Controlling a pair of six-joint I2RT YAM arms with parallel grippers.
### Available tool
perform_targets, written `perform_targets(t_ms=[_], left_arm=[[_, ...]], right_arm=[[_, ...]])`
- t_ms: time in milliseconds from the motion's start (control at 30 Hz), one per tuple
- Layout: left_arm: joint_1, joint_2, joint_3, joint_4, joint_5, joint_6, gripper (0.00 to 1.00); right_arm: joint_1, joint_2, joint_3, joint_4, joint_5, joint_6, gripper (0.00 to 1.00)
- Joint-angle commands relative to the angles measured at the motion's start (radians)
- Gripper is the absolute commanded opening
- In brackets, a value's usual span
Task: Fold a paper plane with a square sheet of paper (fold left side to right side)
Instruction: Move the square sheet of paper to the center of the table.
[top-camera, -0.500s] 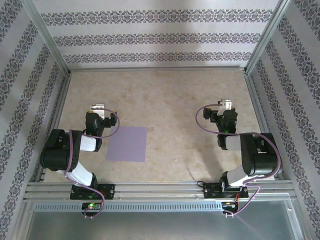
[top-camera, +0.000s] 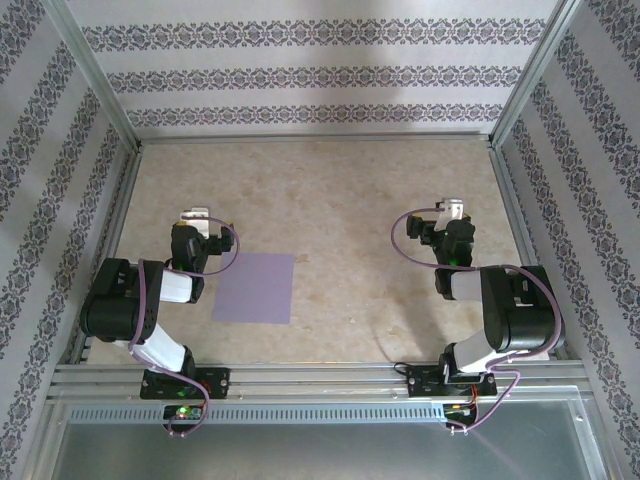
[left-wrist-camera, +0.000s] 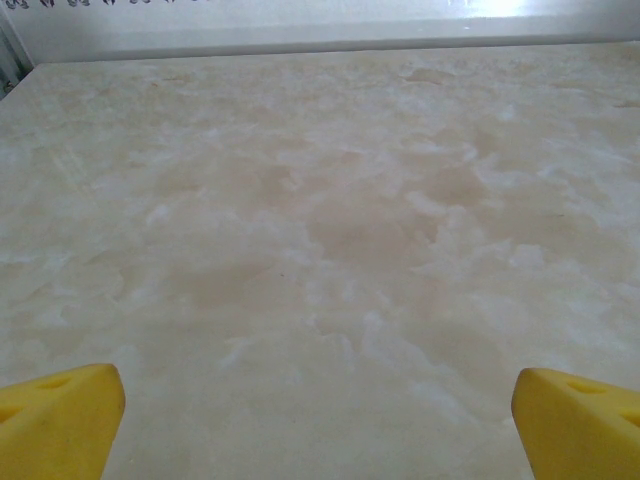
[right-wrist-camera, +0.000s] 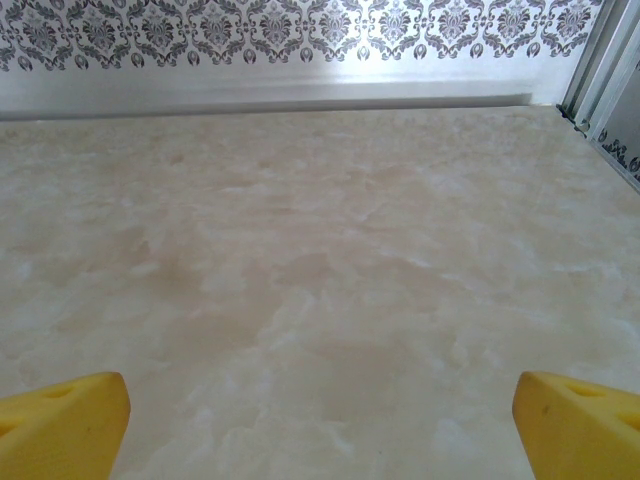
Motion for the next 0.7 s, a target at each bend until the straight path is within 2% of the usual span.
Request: perform_targets(t_ms=[0,367,433,500,567,667], left_arm=[[0.007,-0.005,0.015,-0.002,-0.004,0.001,1.0],[0.007,-0.005,0.014,-0.002,-0.006,-0.001,1.0],[0.007,-0.011,0.013,0.003,-0.027,-0.006,1.0],[0.007,-0.101,0.012,-0.068,-0.069,-0.019,1.0],[0.007,-0.262,0.034,-0.238,-0.083,-0.033,1.0],[0.007,-0.46,0.084,-0.446,-0.086,-0.119,1.0]], right_arm=[[0.004,0.011,-0.008,0.032,0.009,0.008,0.98],[-0.006,0.008,-0.011,0.035,-0.007,0.015,0.98],[-0.01,-0.023,-0.007,0.004,0.033,0.035,0.98],[-0.01,-0.08,-0.02,-0.018,0.062,0.041,0.98],[-0.019,-0.192,-0.022,-0.122,0.119,0.074,0.98],[-0.035,-0.362,-0.012,-0.3,0.094,0.132,0.98]])
